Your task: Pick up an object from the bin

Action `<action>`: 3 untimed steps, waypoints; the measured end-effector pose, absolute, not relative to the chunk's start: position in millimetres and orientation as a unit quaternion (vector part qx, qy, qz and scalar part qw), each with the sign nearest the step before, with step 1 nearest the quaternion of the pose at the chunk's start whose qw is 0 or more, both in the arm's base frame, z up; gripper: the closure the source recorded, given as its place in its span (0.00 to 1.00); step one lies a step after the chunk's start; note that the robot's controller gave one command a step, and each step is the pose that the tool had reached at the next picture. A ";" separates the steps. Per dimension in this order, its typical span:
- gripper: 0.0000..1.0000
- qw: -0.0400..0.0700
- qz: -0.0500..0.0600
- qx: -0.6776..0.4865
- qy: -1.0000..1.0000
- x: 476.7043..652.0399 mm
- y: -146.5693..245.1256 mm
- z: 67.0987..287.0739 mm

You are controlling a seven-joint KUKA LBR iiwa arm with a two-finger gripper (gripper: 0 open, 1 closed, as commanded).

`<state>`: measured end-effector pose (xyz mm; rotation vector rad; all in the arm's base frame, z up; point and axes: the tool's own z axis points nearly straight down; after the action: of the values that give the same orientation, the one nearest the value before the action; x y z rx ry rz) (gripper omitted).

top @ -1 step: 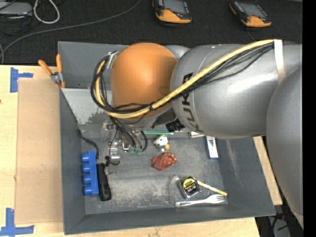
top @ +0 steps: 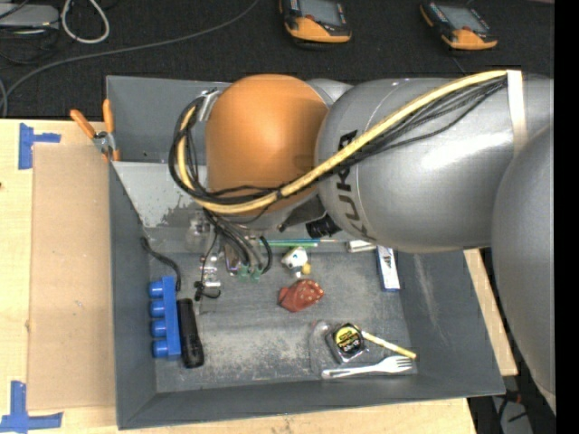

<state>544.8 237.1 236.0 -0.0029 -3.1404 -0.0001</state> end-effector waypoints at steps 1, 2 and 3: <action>0.00 0.001 0.000 0.218 -0.976 543.9 241.7 188.1; 0.00 0.002 -0.001 0.293 -0.956 542.7 244.4 157.9; 0.00 -0.001 -0.001 0.453 -0.891 557.8 245.4 135.7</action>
Offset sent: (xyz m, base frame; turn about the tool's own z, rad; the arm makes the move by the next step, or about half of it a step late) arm -0.0014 0.0074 -0.0760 -0.5992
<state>557.8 245.4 135.7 1.4243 -2.8017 -0.0026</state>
